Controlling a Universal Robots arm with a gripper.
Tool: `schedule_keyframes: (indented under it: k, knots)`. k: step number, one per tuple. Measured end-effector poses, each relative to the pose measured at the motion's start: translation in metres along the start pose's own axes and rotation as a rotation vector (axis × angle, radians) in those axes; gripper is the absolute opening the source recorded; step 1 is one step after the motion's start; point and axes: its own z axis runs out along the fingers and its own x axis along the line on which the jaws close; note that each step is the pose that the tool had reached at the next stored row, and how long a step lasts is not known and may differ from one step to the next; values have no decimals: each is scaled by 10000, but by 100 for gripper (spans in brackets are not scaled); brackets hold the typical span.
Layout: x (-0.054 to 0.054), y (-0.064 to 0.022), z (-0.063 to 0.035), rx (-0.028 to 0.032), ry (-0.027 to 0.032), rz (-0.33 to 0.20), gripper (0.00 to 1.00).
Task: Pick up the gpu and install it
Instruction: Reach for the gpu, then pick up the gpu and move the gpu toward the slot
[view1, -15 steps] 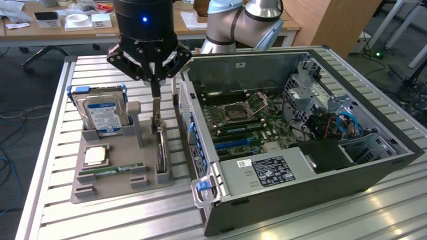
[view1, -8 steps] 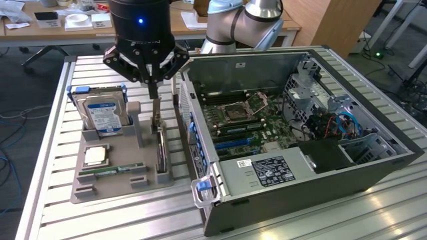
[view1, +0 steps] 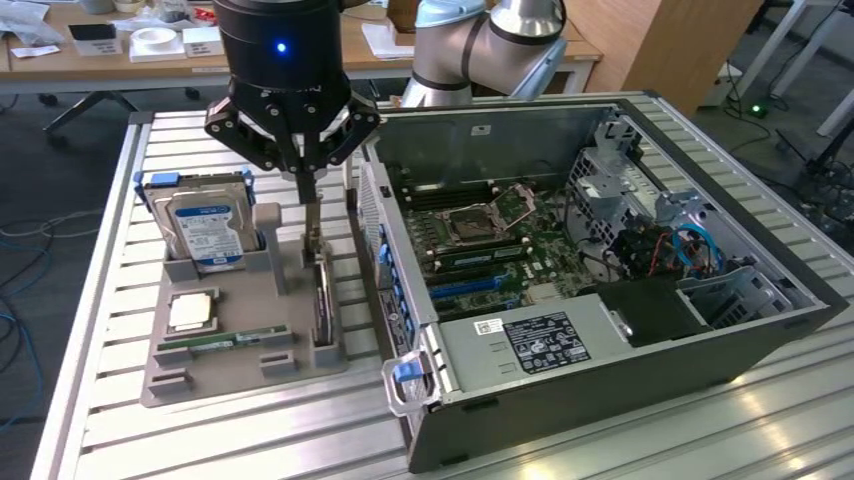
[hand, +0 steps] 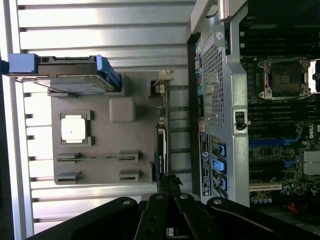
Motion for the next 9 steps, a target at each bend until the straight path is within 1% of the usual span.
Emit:
schedule_keyframes:
  k: [9]
  knots:
    - [0, -1, 0, 0, 0, -2, 11]
